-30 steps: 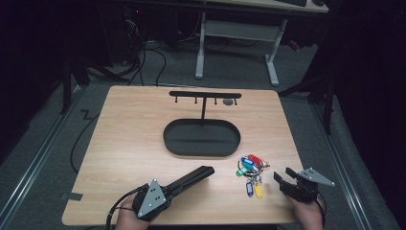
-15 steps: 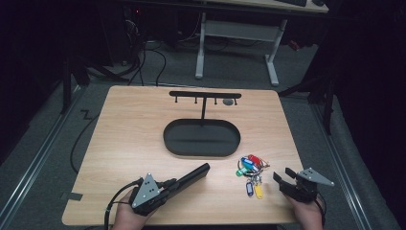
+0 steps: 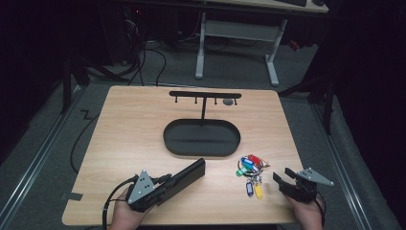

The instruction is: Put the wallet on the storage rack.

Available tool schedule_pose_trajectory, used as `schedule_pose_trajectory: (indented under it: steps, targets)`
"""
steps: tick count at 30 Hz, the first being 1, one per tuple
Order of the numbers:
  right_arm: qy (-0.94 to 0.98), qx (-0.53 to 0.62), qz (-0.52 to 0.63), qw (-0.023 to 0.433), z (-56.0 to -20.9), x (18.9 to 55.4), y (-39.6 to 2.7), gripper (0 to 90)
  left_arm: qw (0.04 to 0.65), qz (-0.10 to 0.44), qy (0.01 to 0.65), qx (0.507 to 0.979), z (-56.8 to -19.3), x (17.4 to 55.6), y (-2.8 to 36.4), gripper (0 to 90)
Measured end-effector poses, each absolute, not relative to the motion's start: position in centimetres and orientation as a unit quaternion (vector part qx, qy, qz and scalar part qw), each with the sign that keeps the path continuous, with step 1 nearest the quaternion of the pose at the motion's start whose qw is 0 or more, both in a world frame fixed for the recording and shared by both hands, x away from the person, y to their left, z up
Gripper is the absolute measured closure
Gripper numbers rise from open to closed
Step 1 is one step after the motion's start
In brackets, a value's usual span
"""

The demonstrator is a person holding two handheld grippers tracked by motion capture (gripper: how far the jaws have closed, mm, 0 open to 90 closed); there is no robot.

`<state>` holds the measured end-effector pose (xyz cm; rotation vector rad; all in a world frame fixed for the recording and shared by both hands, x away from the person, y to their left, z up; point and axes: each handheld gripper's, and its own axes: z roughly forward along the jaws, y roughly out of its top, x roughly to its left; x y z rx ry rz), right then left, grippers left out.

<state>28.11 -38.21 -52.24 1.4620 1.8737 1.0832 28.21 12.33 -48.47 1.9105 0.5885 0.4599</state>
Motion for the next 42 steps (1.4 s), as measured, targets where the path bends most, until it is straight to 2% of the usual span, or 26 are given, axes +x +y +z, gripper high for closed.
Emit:
schedule_pose_trajectory:
  steps: [4, 18, 22, 31, 42]
  targets:
    - [0.693, 0.540, 0.400, 0.262, -52.3, 28.1, -38.1, 40.9, 0.500, 0.192, 0.239, 0.810, -48.8, 28.3, 12.2, 66.4]
    - [0.696, 0.538, 0.399, 0.260, -52.4, 28.3, -38.0, 40.9, 0.472, 0.211, 0.233, 0.824, -49.1, 28.3, 11.6, 55.0]
    - [0.694, 0.540, 0.398, 0.260, -52.3, 28.2, -38.0, 41.0, 0.460, 0.198, 0.237, 0.833, -49.3, 28.6, 11.5, 51.5]
    - [0.698, 0.534, 0.400, 0.260, -52.2, 28.3, -37.9, 40.9, 0.443, 0.191, 0.236, 0.843, -49.3, 28.8, 11.6, 52.6]
    - [0.700, 0.528, 0.409, 0.253, -52.1, 28.3, -38.0, 40.9, 0.388, 0.177, 0.232, 0.874, -48.4, 29.2, 10.8, 56.9]
